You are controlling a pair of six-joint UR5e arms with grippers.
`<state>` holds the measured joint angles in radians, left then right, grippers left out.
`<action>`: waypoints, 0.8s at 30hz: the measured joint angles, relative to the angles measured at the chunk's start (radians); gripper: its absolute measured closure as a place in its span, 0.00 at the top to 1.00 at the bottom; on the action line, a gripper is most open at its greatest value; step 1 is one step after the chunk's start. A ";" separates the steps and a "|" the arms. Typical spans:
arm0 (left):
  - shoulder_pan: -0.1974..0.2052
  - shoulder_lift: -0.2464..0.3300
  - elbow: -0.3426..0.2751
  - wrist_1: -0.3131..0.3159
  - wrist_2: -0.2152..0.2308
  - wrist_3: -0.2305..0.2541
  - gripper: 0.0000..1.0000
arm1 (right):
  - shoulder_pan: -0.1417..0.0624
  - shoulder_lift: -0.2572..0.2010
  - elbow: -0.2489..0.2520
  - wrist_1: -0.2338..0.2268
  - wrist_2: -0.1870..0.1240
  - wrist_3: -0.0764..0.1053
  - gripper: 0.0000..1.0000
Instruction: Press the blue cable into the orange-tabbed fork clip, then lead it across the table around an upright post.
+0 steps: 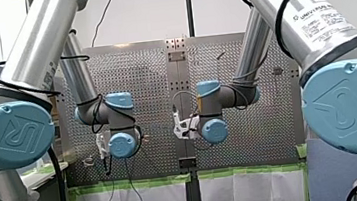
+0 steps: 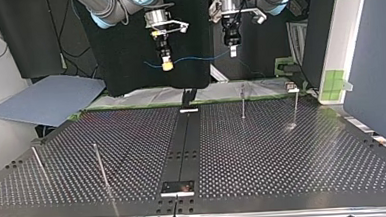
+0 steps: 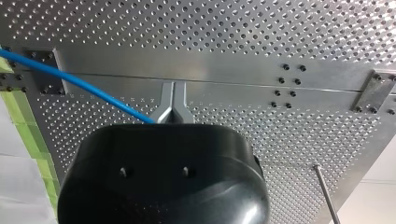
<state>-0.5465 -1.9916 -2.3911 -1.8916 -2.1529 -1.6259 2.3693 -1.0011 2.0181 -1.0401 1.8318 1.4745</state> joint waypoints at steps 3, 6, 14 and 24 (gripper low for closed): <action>0.000 0.000 0.000 0.000 0.000 0.000 0.00 | 0.000 0.000 0.000 0.000 0.000 0.000 0.00; 0.000 0.000 0.000 0.000 0.000 0.000 0.00 | 0.000 0.000 0.000 0.000 0.000 0.000 0.00; -0.002 0.000 0.000 0.000 -0.001 0.001 0.00 | 0.000 0.000 0.000 0.008 0.000 0.000 0.00; -0.003 0.000 0.000 0.000 -0.002 0.002 0.00 | 0.000 0.000 0.001 0.017 0.000 0.000 0.00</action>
<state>-0.5495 -1.9916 -2.3911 -1.8916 -2.1544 -1.6244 2.3693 -1.0011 2.0195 -1.0235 1.8318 1.4745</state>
